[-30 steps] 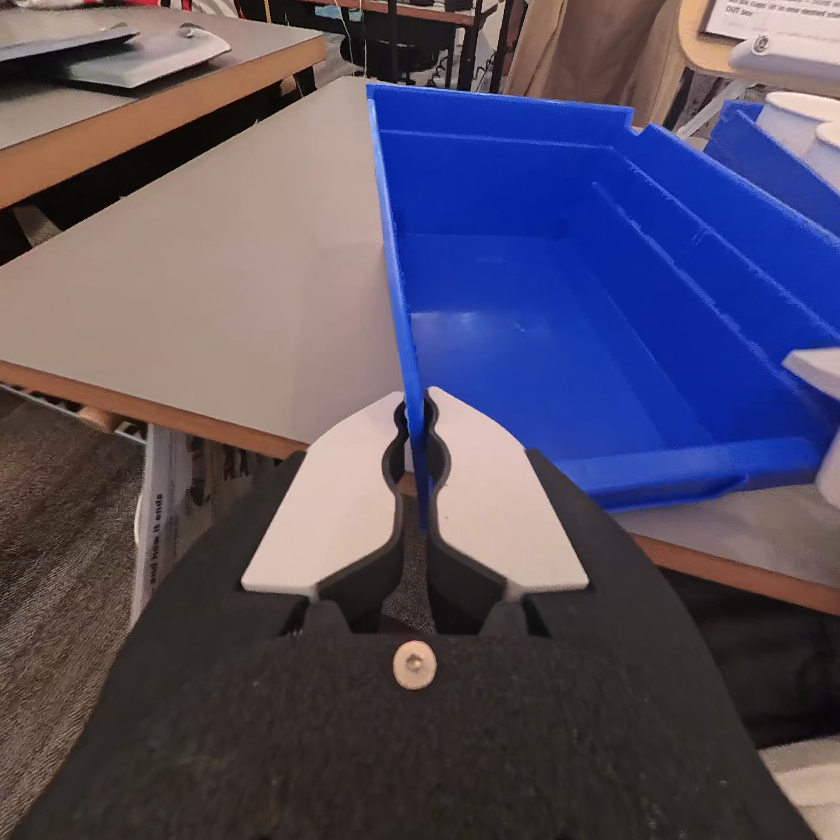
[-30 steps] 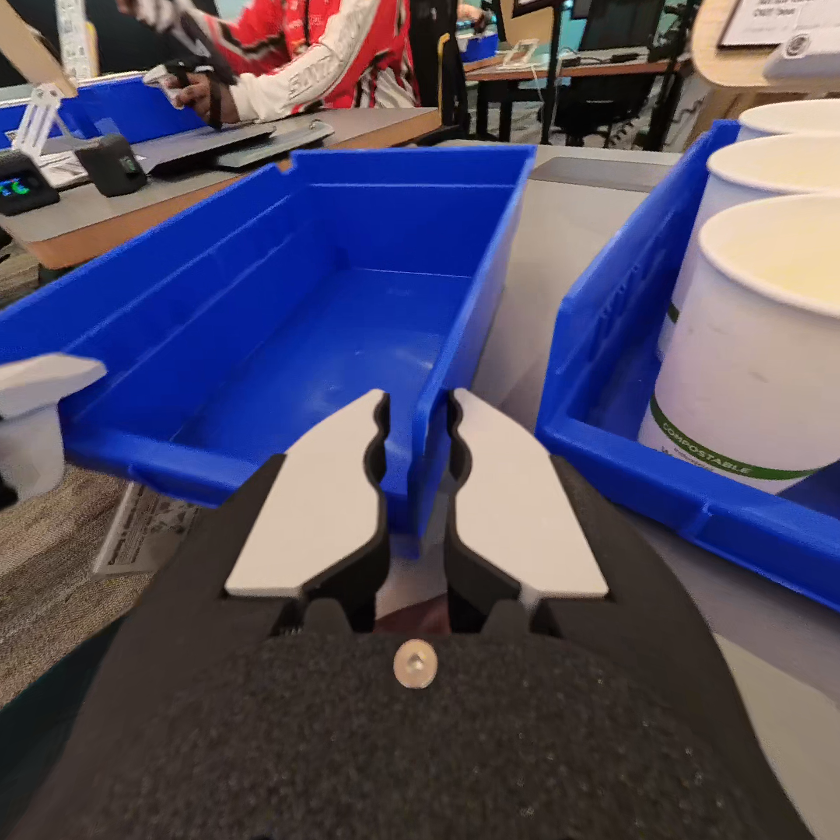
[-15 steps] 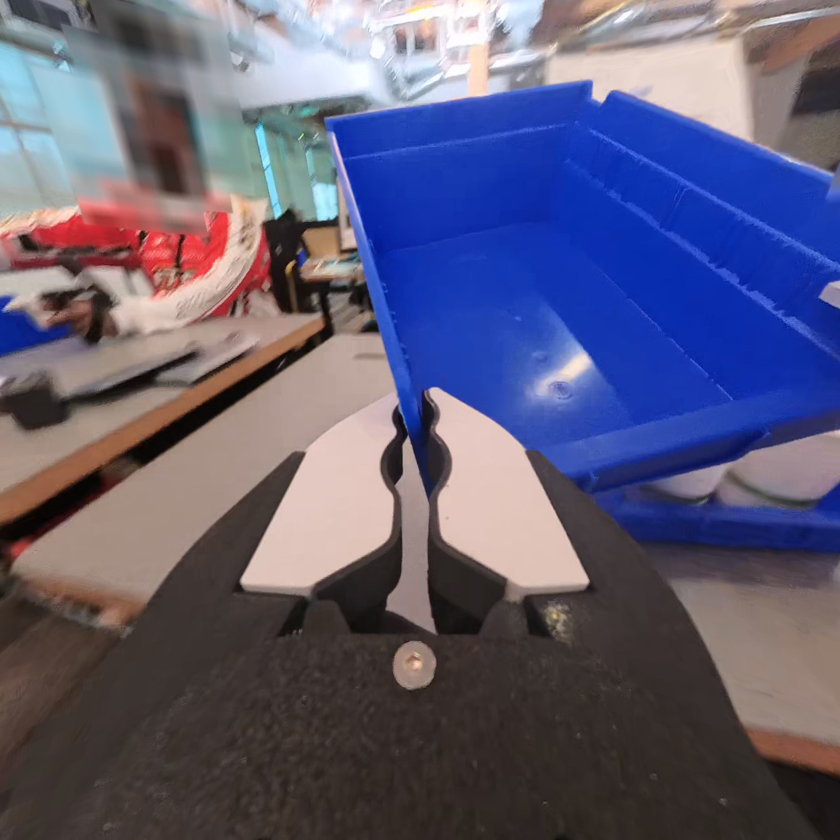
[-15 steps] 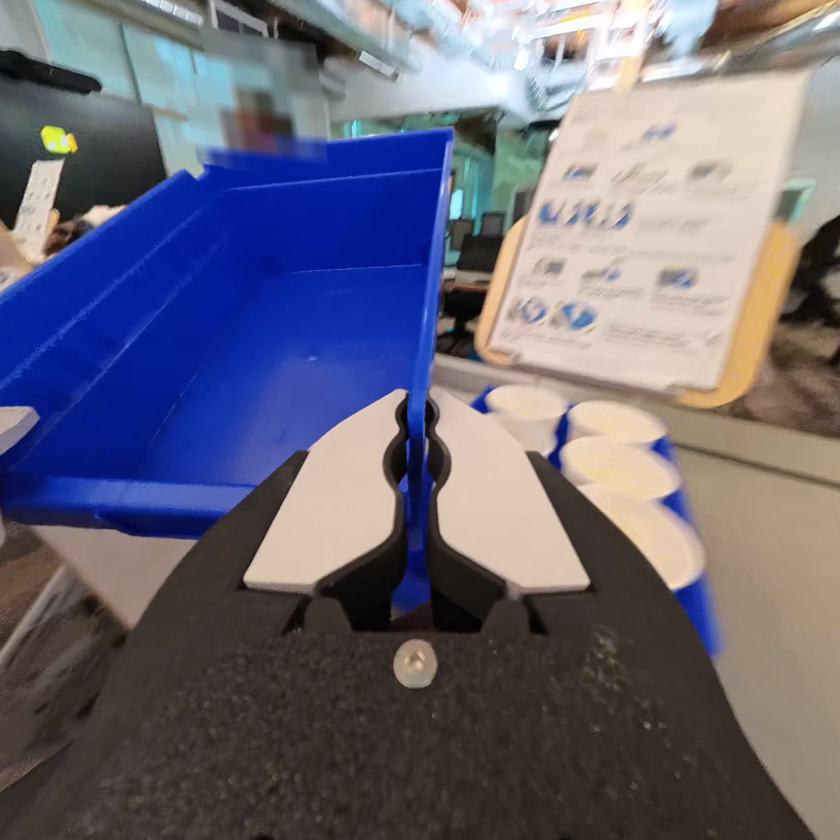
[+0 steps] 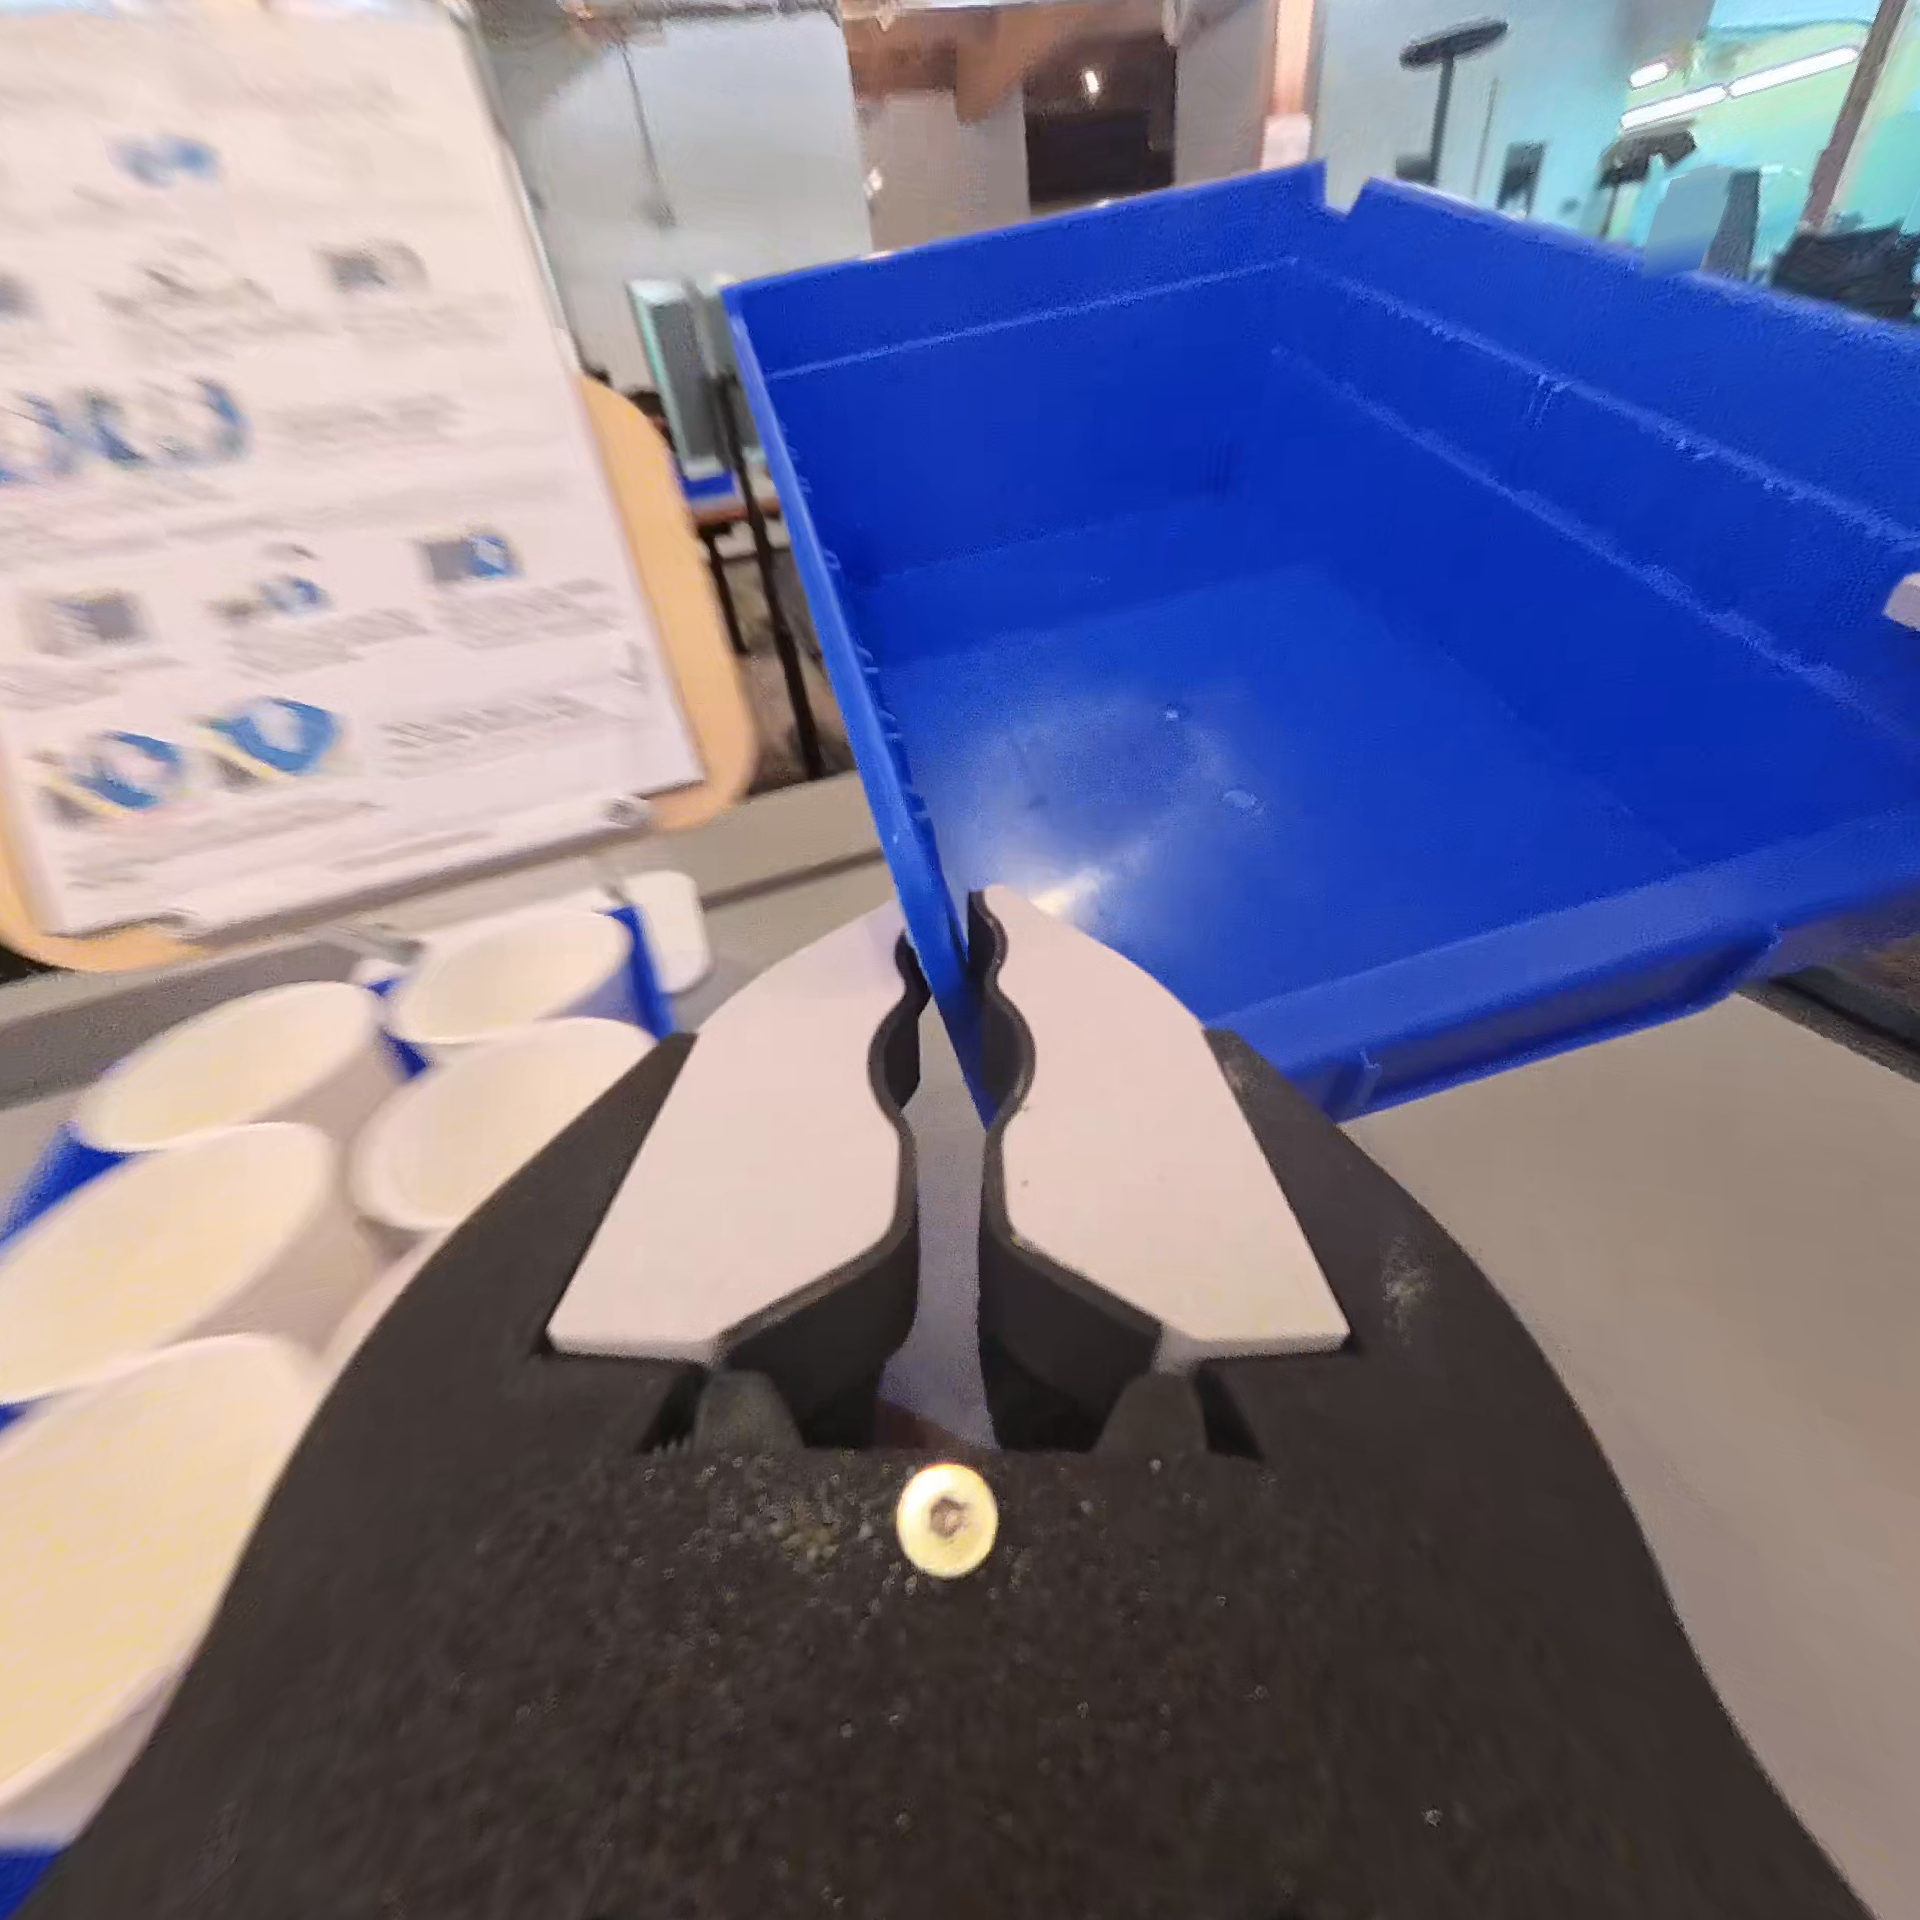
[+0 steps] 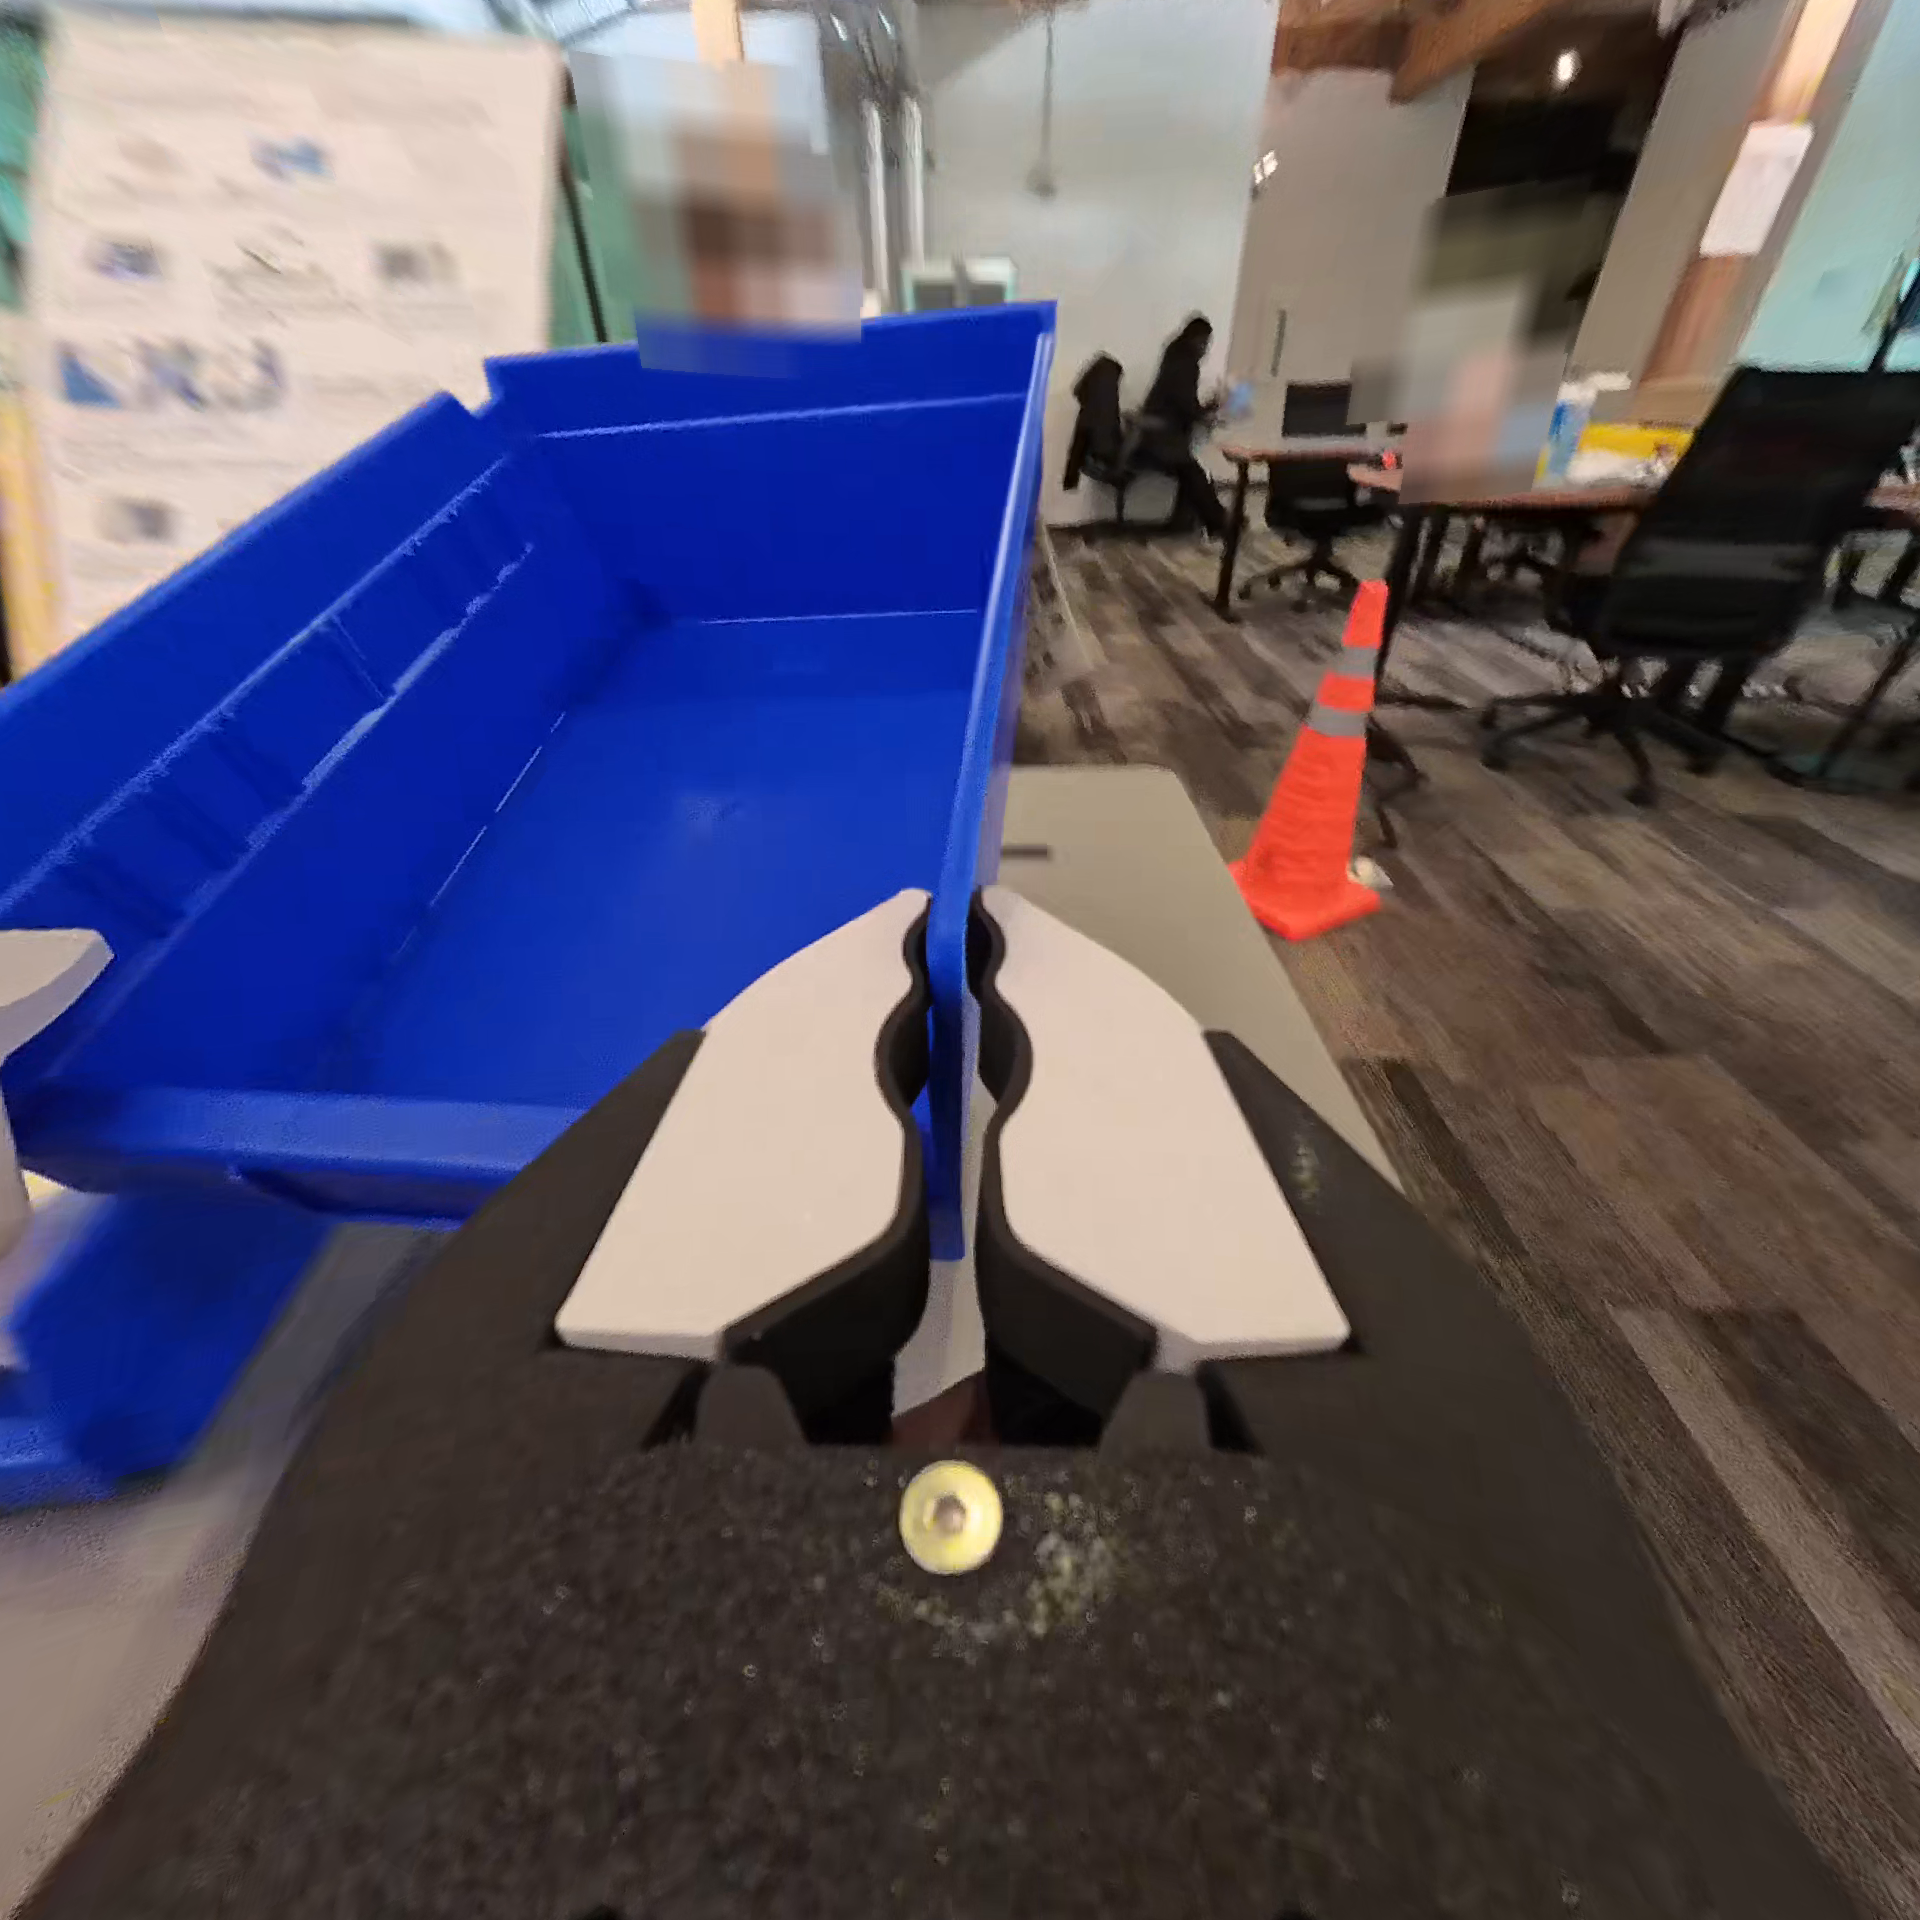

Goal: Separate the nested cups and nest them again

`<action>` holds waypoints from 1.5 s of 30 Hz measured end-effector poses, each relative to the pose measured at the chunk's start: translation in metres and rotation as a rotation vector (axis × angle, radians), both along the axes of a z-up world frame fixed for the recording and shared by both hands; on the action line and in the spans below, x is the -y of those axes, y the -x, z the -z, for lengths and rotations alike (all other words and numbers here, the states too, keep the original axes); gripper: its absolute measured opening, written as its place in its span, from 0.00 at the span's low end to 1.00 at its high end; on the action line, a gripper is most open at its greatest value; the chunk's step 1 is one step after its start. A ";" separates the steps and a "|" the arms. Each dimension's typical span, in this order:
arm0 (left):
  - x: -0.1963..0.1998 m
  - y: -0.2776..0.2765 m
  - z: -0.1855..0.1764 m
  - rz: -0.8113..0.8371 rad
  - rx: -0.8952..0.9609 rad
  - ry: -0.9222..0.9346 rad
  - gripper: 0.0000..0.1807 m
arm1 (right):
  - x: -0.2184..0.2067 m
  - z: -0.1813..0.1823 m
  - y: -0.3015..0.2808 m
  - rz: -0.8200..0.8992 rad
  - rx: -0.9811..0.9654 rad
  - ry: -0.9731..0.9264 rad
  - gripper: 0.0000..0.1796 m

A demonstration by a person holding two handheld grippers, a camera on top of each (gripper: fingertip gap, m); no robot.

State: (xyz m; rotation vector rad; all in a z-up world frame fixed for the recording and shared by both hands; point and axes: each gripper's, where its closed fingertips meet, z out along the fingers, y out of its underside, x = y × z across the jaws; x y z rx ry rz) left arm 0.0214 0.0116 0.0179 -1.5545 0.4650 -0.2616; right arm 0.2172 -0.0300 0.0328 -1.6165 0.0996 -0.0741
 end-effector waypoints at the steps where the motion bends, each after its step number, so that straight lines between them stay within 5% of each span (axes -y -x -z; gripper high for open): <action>1: -0.004 -0.022 0.013 0.012 0.007 0.037 0.03 | -0.002 0.014 -0.020 0.013 -0.009 0.032 0.02; 12: -0.028 -0.099 0.122 -0.055 -0.031 0.250 0.03 | -0.041 0.138 -0.092 -0.053 -0.168 0.240 0.02; 20: -0.035 -0.093 0.146 -0.099 -0.050 0.300 0.04 | -0.054 0.158 -0.087 -0.059 -0.119 0.281 0.02; 25: -0.018 -0.092 0.157 0.007 -0.037 0.424 0.24 | -0.048 0.157 -0.092 -0.014 -0.090 0.260 0.08; 31: 0.039 -0.019 0.123 0.135 -0.035 0.365 0.25 | 0.003 0.107 -0.062 0.068 0.012 0.181 0.14; 37: 0.063 0.150 0.059 -0.043 -0.016 0.156 0.24 | 0.028 0.078 0.126 -0.309 -0.069 0.051 0.15; 41: 0.044 0.246 0.078 -0.220 0.019 0.204 0.26 | 0.030 0.112 0.235 -0.435 -0.071 0.125 0.18; 45: 0.017 0.273 0.111 -0.292 0.019 0.268 0.26 | 0.005 0.130 0.254 -0.301 0.020 0.146 0.18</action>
